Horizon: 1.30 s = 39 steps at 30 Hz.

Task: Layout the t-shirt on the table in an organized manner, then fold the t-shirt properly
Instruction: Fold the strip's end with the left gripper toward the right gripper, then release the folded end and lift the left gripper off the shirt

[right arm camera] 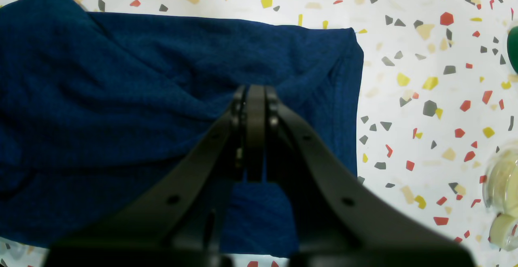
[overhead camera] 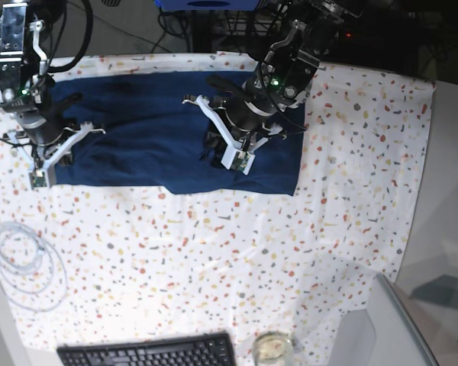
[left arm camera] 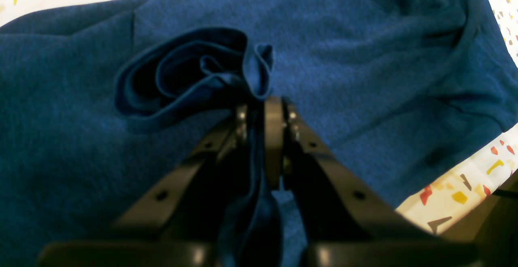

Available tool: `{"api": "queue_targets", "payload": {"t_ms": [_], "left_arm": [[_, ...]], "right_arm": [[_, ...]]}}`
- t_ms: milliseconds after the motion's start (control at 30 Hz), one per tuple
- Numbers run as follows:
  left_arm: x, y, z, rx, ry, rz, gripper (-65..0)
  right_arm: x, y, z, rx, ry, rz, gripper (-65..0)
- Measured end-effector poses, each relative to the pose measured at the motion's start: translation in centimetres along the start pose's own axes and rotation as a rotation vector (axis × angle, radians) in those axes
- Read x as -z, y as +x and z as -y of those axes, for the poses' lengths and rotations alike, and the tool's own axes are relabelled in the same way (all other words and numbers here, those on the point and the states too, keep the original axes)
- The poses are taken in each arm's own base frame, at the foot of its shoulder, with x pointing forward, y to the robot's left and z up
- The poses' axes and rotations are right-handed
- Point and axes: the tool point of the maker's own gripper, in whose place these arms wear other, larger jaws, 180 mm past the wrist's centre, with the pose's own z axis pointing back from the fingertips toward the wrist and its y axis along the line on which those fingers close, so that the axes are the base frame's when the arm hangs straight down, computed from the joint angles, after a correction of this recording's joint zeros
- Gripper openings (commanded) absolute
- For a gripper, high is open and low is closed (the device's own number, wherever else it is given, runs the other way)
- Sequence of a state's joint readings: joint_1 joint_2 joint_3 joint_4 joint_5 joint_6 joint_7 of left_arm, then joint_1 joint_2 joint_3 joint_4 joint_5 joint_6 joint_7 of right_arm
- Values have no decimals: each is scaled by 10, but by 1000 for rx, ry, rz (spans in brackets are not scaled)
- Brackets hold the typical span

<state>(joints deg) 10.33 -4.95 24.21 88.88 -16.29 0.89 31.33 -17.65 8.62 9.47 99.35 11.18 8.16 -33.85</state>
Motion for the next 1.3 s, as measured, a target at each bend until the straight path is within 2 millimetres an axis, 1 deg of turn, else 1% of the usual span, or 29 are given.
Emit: {"api": "queue_targets", "payload": {"t_ms": [333,367,500,600,667,700,767,833,867,933,1033,1100,1167,1200,1233,1267,1300], "left_arm": [[1,3,-1,3,2,4,-650],[1,3,-1,2,1,5,-640],[1,3,-1,3,2,4,-520],[2,5,-2,2,1,8,-397],[3,3,0,12,-4,-22,-313],[4,-1,2,24,-7,-53,-263],[6,-2,9,46,-28,-81,-194],[8,4,20,76,-55,-77,-153],[10,7,25,94,-69,-72,-151],[13,7,34,115,-88,-76,-165],[18,1,43,131,-106,-105,-189],[17,2,52,128,-123,-98,-235],[9,15,62,117,-145,-58,-344],[4,24,65,120,-152,-26,-415],[-1,34,66,115,-157,6,-505],[-5,45,58,97,-146,37,-574],[-10,54,45,79,-118,66,-640]], "right_arm": [[0,0,0,0,0,0,-650],[0,0,0,0,0,0,-650],[0,0,0,0,0,0,-650],[0,0,0,0,0,0,-650],[0,0,0,-1,0,0,-650],[0,0,0,0,0,0,-650],[0,0,0,0,0,0,-650],[0,0,0,0,1,-3,-650],[0,-1,0,-1,0,-3,-650],[0,-1,0,-1,1,-3,-650],[0,-1,-1,0,1,-4,-650],[0,-1,-1,0,2,-3,-650],[0,-1,-1,-1,2,-3,-650],[0,-1,0,-1,1,-4,-650],[0,-1,-1,-1,1,-4,-650],[0,-1,-1,-1,2,-5,-650],[0,-1,-1,1,3,-5,-650]]}}
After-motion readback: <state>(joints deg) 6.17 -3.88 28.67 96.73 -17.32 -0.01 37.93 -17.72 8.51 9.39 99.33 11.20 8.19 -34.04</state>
